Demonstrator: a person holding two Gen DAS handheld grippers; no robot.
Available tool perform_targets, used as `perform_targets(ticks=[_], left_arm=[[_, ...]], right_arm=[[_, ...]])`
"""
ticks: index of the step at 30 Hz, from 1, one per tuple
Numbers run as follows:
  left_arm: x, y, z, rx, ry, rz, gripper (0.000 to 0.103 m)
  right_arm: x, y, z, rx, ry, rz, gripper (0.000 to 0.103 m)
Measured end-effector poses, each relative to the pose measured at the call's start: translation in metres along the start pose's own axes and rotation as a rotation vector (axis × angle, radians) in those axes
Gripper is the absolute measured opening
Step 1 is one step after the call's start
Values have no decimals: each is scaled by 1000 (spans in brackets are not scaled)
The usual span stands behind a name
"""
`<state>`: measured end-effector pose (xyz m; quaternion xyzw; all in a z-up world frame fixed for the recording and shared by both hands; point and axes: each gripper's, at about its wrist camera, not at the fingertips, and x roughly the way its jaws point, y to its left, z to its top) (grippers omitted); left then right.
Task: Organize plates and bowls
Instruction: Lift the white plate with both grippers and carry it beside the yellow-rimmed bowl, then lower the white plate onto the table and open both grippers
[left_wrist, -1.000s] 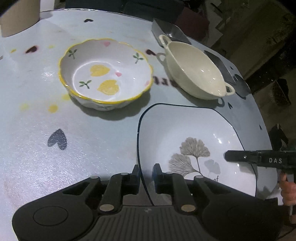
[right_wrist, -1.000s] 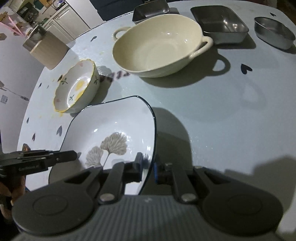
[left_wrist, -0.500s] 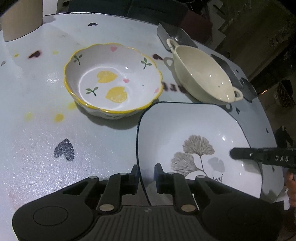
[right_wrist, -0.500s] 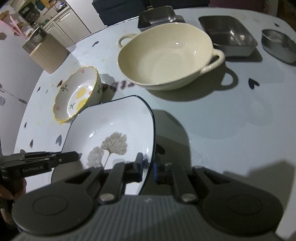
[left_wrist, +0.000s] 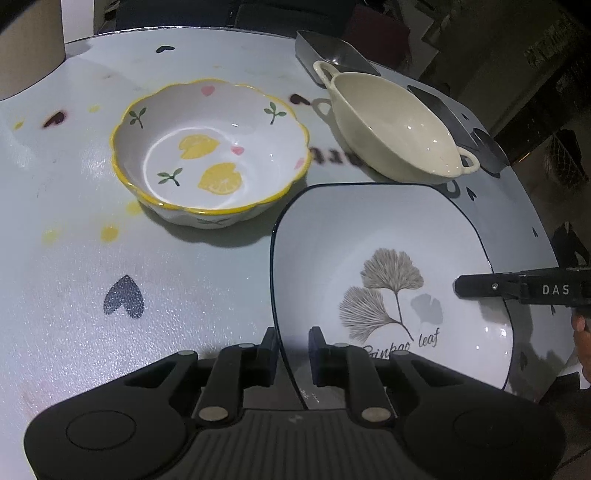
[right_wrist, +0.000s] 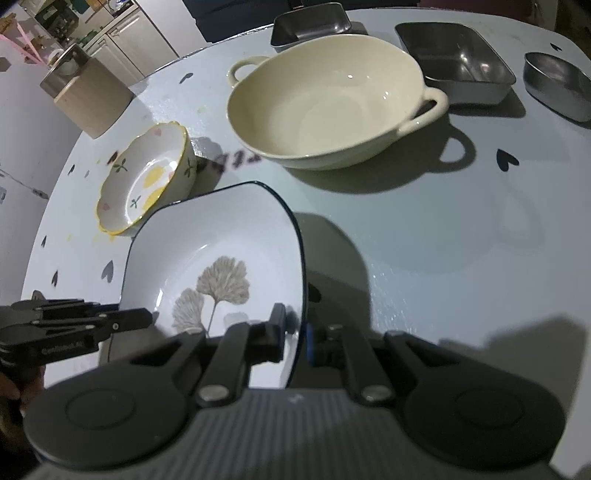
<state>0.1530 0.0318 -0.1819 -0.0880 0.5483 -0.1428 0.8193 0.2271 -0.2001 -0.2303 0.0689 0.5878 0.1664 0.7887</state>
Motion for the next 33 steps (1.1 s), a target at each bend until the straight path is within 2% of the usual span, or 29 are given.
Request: perform_targets(ticks=[8, 19, 25, 28, 30, 33], left_arm=[[-2, -5, 1, 33, -5, 18, 15], [-4, -5, 3, 31, 5, 25, 18], [-4, -11, 5, 59, 16, 58, 20], [-4, -11, 5, 55, 17, 70, 36], [-4, -10, 4, 45, 16, 92, 61], [-8, -10, 3, 52, -4, 117, 78]], right_arm=[[11, -1, -3, 21, 34, -20, 18], [12, -6, -3, 29, 52, -23, 16], [12, -5, -3, 28, 51, -23, 17], [11, -5, -5, 26, 52, -23, 19], [10, -2, -6, 20, 51, -32, 21], [9, 3, -8, 2, 52, -33, 43]])
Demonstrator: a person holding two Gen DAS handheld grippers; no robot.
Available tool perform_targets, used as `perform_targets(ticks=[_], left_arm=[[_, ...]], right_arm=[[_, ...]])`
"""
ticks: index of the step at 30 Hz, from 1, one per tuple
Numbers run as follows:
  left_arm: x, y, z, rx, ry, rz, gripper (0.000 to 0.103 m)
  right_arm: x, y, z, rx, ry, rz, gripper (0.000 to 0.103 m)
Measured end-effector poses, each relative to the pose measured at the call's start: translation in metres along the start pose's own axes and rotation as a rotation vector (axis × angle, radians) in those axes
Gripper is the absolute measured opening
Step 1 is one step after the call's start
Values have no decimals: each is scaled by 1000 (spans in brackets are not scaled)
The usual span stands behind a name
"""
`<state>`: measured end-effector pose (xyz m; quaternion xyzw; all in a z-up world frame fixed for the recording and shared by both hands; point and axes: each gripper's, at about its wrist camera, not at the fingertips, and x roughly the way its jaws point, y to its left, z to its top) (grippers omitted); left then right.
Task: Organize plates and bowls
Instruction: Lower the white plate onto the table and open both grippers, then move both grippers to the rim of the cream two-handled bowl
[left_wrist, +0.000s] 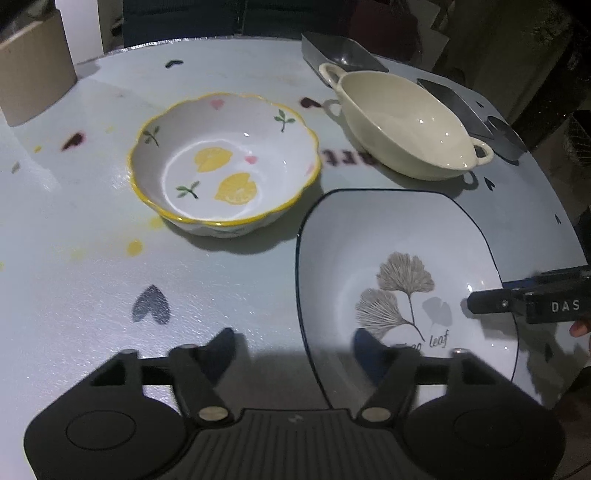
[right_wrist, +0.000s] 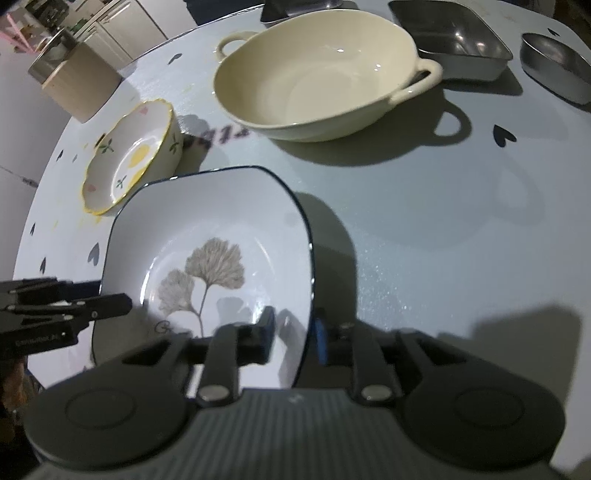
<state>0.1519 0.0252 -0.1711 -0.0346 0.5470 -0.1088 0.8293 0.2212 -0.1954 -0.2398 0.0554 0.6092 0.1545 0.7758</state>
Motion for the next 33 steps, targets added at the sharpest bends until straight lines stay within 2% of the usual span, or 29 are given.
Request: perform_targets(ticks=[6, 8, 10, 13, 17, 24, 33], left_arm=[[-9, -2, 0, 3, -37, 6, 97], [-11, -4, 0, 13, -47, 15, 100], [-14, -6, 1, 20, -59, 23, 101], [-21, -8, 3, 29, -86, 33, 103], [-36, -11, 8, 50, -165, 62, 103], [-54, -17, 21, 19, -243, 28, 103], [-62, -35, 49, 59, -327, 10, 103]], right_arm=[[-7, 1, -2, -10, -23, -8, 67], [-11, -1, -2, 1, -39, -4, 92], [-15, -2, -3, -3, -69, -7, 97], [-20, -5, -4, -2, -88, -9, 103], [-28, -9, -4, 8, -107, 8, 103], [-55, -12, -4, 18, -203, 31, 103], [-78, -25, 7, 79, -319, 39, 103]])
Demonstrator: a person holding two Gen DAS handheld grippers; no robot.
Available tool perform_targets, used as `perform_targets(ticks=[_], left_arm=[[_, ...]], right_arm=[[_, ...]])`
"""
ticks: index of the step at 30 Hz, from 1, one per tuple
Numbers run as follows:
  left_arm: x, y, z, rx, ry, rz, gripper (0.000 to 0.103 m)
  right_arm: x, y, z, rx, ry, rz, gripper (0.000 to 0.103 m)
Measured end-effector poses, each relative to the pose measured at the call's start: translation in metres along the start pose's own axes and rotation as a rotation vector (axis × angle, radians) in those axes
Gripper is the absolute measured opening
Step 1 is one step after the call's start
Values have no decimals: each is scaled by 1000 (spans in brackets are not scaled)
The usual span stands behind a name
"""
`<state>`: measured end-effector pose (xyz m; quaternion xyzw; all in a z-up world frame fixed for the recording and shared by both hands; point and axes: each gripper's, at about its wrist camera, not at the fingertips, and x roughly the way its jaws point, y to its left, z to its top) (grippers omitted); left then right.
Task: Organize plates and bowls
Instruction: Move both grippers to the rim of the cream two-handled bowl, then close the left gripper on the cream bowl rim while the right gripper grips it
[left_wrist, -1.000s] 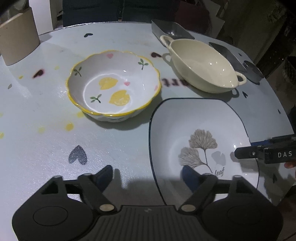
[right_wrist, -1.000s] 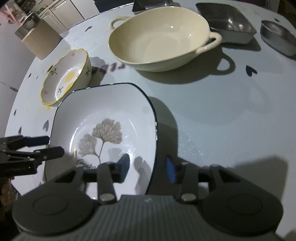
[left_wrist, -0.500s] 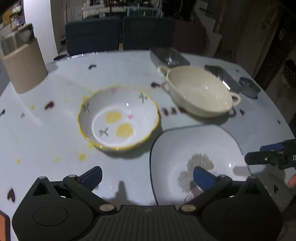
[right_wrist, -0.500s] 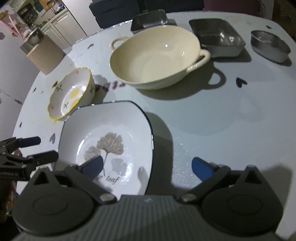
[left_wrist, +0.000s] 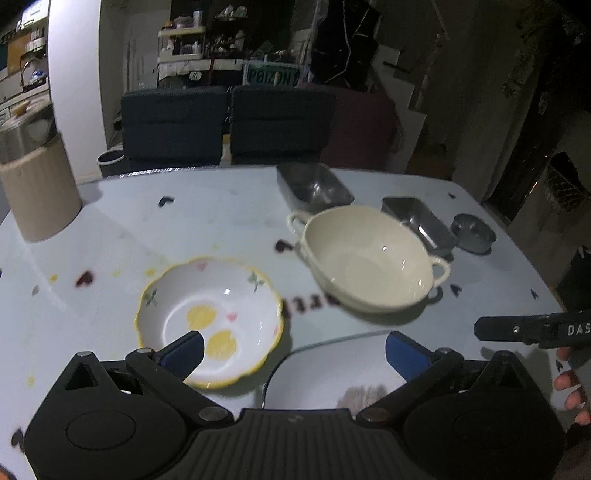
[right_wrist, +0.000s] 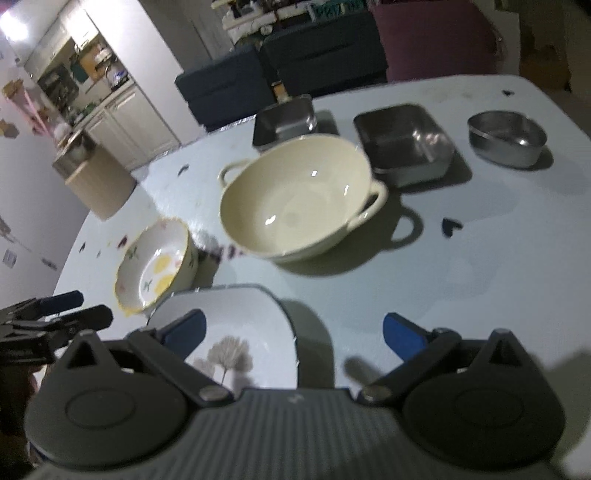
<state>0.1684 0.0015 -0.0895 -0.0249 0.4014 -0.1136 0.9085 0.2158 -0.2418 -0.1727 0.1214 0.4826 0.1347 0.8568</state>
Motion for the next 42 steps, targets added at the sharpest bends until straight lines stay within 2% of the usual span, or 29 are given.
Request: perform_targets(ticks=[7, 12, 17, 21, 26, 30, 32, 34, 36, 38, 42], left_arm=[[19, -7, 36, 17, -38, -10, 103], [52, -10, 67, -1, -47, 14, 103], [84, -16, 89, -2, -55, 26, 103], [107, -21, 93, 36, -89, 22, 96], [141, -20, 97, 32, -42, -6, 83], [161, -16, 101, 6, -15, 23, 69], [166, -12, 102, -14, -16, 24, 68], [172, -8, 102, -27, -4, 25, 67], [178, -5, 100, -27, 10, 38, 58], [182, -2, 98, -27, 16, 51, 51], [186, 6, 96, -53, 36, 17, 48]], right_arm=[[1, -10, 16, 37, -83, -39, 103], [10, -24, 31, 148, -112, -37, 103], [23, -36, 48, 240, -155, -90, 103], [38, -51, 58, 342, -163, -86, 103], [55, -63, 63, 457, -177, -89, 103], [68, -69, 66, 487, -155, -81, 103], [69, -72, 67, 494, -145, -38, 103], [69, -73, 70, 497, -145, -31, 103], [70, -74, 72, 503, -150, -25, 100], [73, -77, 74, 515, -135, -17, 88], [87, -76, 72, 520, -59, -35, 68]])
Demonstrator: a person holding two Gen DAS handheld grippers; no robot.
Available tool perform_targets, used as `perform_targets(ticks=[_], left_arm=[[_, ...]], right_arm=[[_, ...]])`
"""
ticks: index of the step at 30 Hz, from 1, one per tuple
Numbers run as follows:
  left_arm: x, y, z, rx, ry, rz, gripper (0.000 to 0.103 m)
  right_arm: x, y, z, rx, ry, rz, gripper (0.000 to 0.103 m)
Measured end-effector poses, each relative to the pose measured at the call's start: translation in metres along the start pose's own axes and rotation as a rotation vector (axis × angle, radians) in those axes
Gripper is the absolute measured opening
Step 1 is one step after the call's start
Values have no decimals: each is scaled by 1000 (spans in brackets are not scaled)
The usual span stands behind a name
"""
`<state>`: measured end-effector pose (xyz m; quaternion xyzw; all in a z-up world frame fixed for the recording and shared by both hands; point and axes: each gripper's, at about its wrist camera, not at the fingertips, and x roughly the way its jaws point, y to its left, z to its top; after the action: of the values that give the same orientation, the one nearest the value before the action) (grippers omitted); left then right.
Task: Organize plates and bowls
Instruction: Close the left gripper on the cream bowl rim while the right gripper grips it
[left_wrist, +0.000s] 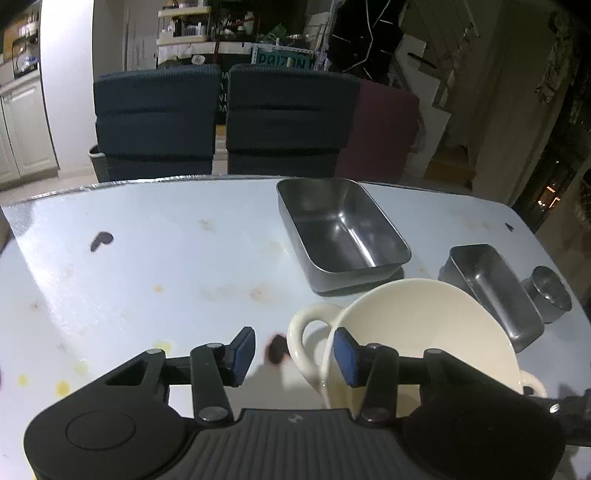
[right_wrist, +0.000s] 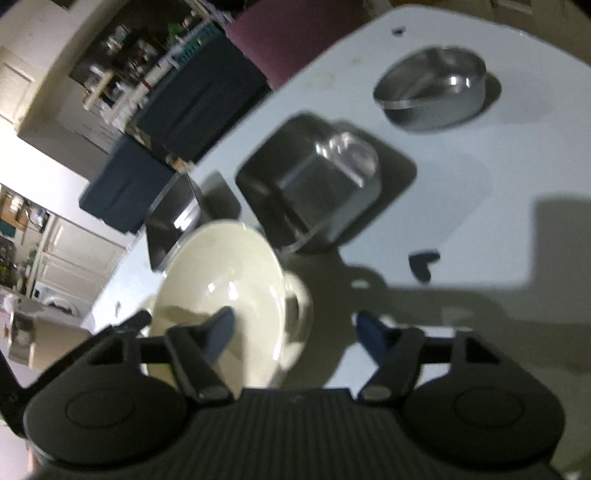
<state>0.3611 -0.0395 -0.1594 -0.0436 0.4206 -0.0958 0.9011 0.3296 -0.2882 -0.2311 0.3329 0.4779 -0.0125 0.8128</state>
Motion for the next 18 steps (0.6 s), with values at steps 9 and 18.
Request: perform_targets(ticks=[9, 18], left_arm=[[-3, -5, -10, 81, 46, 5, 48], [-17, 1, -29, 130, 169, -79, 49]], right_arm=[[14, 21, -11, -127, 38, -68, 25], [18, 20, -4, -249, 22, -53, 26]])
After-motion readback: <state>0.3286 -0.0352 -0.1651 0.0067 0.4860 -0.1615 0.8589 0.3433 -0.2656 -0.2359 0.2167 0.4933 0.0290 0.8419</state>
